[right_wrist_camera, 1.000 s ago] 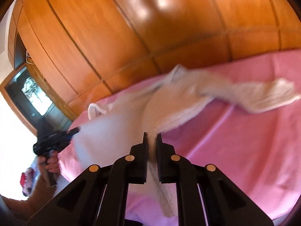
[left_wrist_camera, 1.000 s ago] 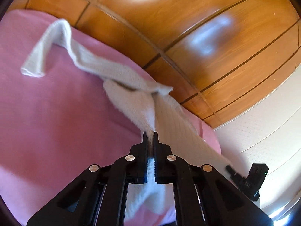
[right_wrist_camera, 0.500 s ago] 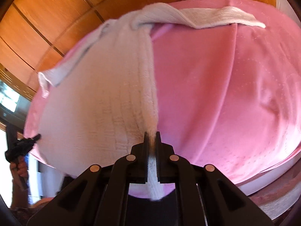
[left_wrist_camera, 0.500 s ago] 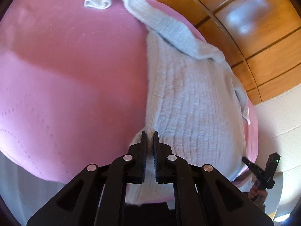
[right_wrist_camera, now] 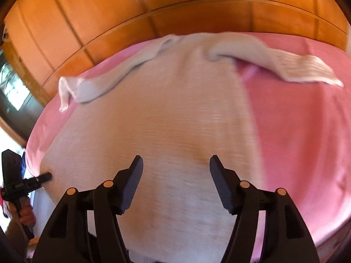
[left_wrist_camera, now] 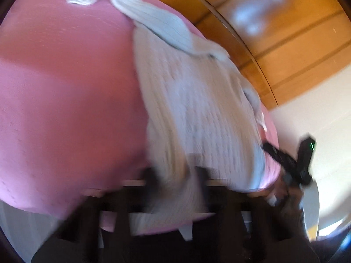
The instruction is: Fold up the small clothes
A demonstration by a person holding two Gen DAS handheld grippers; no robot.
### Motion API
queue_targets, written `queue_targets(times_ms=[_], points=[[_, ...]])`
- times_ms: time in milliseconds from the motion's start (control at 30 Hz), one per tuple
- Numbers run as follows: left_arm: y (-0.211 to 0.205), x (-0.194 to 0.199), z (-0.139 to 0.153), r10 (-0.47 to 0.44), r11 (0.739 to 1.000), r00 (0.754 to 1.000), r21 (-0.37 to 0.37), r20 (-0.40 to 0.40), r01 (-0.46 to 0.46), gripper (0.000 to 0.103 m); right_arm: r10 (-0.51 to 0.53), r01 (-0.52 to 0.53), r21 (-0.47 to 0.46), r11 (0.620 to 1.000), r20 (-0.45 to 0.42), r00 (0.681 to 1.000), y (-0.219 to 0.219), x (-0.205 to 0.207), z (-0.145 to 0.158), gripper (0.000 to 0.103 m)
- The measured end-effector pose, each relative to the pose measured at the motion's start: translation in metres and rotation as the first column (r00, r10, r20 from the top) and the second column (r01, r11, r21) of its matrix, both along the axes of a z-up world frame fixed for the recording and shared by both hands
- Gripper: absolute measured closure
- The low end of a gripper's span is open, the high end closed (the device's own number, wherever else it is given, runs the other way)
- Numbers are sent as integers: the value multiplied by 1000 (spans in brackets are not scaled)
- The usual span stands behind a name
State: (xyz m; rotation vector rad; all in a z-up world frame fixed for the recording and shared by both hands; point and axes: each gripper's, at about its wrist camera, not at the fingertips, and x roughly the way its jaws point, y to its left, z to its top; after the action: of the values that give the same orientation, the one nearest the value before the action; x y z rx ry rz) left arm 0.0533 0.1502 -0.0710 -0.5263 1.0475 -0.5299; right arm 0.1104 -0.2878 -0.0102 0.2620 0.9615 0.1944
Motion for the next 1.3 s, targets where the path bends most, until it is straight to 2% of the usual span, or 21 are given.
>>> queue_targets(times_ms=[200, 267, 300, 367, 400, 467, 533, 600, 667, 733, 767, 800, 833, 900, 967, 1067, 1133, 1200, 1233, 1267, 1300], points=[[11, -21, 53, -7, 993, 994, -119, 108, 20, 98, 103, -101, -71, 992, 27, 994, 47, 6, -10, 36], [8, -21, 44, -35, 998, 997, -52, 62, 39, 98, 110, -109, -107, 988, 5, 994, 54, 6, -22, 35], [5, -17, 30, -38, 998, 999, 43, 12, 37, 97, 105, -105, -122, 987, -3, 994, 54, 6, -30, 34], [12, -7, 10, 16, 990, 998, 140, -62, -7, 94, 97, -94, -129, 987, 16, 995, 54, 3, -35, 33], [24, -1, 6, 81, 983, 995, 168, -64, -70, 90, 94, -91, -127, 988, 17, 995, 54, 3, -36, 30], [47, 11, 7, 225, 954, 974, 210, -30, -214, 76, 98, -96, -102, 990, 15, 995, 55, 3, -39, 18], [66, 29, 14, 320, 924, 947, 218, 8, -314, 75, 122, -120, -115, 986, 11, 992, 61, 4, -43, 7], [78, 54, 25, 390, 861, 917, 319, 86, -396, 75, 148, -144, -166, 976, 13, 989, 71, 5, -48, 2], [83, 77, 31, 400, 822, 906, 384, 135, -420, 75, 130, -126, -185, 975, 14, 991, 75, 7, -52, 2], [83, 102, 37, 395, 813, 904, 395, 166, -428, 68, 98, -95, -148, 984, 12, 995, 71, 9, -54, 2], [82, 116, 40, 401, 802, 898, 403, 181, -440, 50, 96, -94, -148, 985, 10, 995, 72, 10, -54, 2], [84, 127, 42, 411, 791, 890, 408, 197, -455, 44, 103, -101, -159, 982, 9, 995, 73, 11, -55, 2], [85, 142, 45, 423, 781, 880, 407, 215, -474, 44, 110, -107, -166, 980, 10, 994, 74, 11, -55, 2], [89, 167, 48, 417, 787, 882, 397, 221, -471, 44, 119, -115, -162, 980, 16, 993, 73, 12, -54, 2], [84, 202, 45, 421, 757, 877, 444, 230, -480, 44, 123, -118, -160, 980, 25, 992, 73, 11, -55, 2], [80, 242, 34, 401, 740, 892, 500, 210, -450, 52, 120, -114, -176, 978, 21, 993, 74, 7, -52, 2], [83, 263, 24, 392, 725, 899, 537, 194, -432, 52, 113, -111, -167, 980, 2, 994, 74, 9, -45, 2], [89, 275, 16, 401, 690, 898, 587, 178, -425, 77, 121, -117, -131, 984, 22, 992, 73, 11, -33, 4], [94, 278, 14, 402, 707, 902, 572, 158, -415, 97, 129, -123, -130, 984, 36, 991, 74, 13, -29, 10], [97, 277, 16, 404, 719, 901, 555, 156, -419, 97, 145, -136, -137, 981, 55, 988, 76, 16, -22, 14], [99, 271, 23, 398, 718, 901, 552, 176, -425, 97, 164, -153, -142, 978, 68, 984, 79, 23, -16, 22]])
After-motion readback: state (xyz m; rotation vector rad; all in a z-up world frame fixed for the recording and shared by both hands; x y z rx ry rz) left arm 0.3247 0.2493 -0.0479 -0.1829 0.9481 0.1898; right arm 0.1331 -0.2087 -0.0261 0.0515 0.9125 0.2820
